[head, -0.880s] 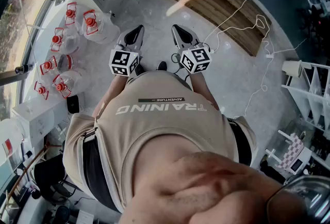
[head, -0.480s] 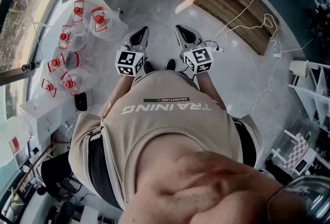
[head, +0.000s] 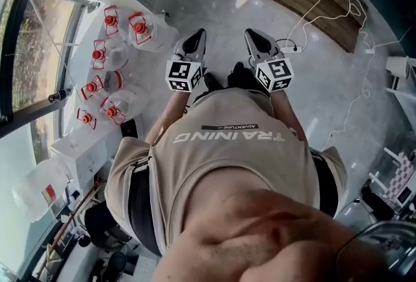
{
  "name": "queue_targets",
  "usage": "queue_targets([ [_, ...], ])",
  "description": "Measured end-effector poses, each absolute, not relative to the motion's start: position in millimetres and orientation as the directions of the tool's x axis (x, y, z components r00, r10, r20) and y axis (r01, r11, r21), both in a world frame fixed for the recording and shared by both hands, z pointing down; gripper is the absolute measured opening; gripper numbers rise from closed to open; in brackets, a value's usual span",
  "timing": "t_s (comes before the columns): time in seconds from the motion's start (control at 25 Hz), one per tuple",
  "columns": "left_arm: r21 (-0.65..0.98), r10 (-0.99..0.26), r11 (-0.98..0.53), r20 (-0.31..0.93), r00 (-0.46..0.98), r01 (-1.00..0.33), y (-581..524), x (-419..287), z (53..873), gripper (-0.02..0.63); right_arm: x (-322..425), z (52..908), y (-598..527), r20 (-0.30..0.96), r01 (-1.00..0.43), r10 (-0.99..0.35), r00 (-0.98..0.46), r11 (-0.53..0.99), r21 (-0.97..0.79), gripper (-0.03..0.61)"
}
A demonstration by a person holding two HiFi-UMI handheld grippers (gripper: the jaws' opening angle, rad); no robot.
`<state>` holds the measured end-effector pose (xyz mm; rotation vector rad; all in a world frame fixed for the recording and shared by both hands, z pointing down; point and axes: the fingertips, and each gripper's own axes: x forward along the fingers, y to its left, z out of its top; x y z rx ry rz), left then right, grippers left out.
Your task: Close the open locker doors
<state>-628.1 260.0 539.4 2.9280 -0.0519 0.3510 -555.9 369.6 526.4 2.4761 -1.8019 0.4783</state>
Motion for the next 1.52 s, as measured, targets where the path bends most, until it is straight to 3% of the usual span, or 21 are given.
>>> queue_targets([
  [0.36, 0.142, -0.057, -0.985, 0.283, 0.958, -0.101, 243, -580, 536, 0.000, -518, 546, 336, 0.276, -0.954, -0.949, 0.155, -0.216, -0.209, 0.015],
  [0.72, 0.098, -0.078, -0.989, 0.269, 0.960, -0.108, 244, -476, 517, 0.000, -424, 544, 331, 0.238, -0.955, -0.966, 0.097, -0.158, -0.250, 0.015],
  [0.92, 0.081, -0.137, -0.984, 0.233, 0.963, -0.159, 235, -436, 503, 0.000, -377, 536, 321, 0.183, -0.980, -0.981, 0.065, -0.097, -0.172, 0.015],
  [1.16, 0.097, -0.194, -0.968, 0.302, 0.934, -0.232, 206, -426, 525, 0.000, -346, 523, 305, 0.115, -0.973, -0.992, 0.051, -0.075, -0.216, 0.015],
  [1.52, 0.131, -0.147, -0.973, 0.284, 0.948, -0.190, 162, -372, 540, 0.000, -312, 543, 258, 0.180, -0.973, -0.983, 0.033, -0.073, -0.218, 0.015],
])
